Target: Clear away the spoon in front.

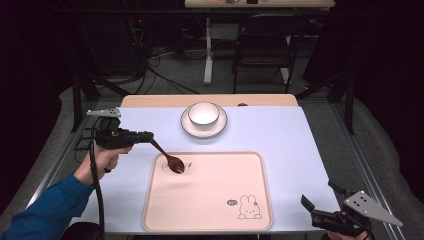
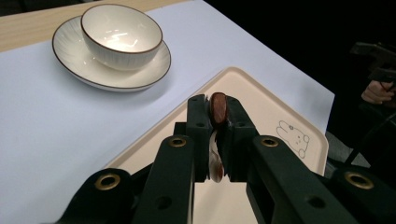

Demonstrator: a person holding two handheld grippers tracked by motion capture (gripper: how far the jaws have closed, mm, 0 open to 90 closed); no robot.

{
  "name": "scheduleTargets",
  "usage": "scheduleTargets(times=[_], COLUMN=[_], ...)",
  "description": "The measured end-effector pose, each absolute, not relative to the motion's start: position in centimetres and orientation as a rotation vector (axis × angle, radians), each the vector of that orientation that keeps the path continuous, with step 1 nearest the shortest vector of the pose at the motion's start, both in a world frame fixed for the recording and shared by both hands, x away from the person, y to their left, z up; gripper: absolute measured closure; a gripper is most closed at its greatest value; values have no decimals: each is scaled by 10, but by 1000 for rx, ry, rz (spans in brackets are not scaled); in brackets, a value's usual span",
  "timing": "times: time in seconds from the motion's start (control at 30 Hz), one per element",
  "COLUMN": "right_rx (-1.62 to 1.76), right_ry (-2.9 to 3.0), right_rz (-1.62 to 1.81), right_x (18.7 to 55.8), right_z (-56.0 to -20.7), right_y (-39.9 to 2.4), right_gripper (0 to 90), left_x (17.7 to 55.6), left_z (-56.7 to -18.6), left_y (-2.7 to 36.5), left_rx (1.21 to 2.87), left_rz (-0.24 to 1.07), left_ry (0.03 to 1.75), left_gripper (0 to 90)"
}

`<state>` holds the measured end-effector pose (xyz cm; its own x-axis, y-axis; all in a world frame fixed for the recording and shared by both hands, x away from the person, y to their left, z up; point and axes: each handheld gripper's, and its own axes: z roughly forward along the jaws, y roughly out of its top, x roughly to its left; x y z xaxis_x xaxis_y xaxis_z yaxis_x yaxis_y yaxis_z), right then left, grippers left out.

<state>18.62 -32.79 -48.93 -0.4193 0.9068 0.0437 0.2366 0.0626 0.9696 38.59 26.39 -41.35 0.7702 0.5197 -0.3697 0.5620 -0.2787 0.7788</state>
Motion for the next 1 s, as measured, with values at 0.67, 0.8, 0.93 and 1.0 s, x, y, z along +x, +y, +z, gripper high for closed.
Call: scheduleTargets(times=[0.67,0.8,0.93,1.0], right_rx=[1149,1150,1148,1152], right_ry=[1731,1731,1731,1731], right_rz=[1388,1387,1388,1388], right_x=[187,187,186,187], right_z=[-489,-489,-489,-489], right_y=[-328,-328,-328,-327], right_gripper=[0,0,0,0], left_x=[396,401,404,407], left_z=[-440,-447,-450,-453], left_y=[258,257,256,255], left_rx=[2090,2089,2100,2096], left_rz=[-146,-154,-128,-112], left_ry=[853,866,880,892], left_gripper=[831,823,797,792])
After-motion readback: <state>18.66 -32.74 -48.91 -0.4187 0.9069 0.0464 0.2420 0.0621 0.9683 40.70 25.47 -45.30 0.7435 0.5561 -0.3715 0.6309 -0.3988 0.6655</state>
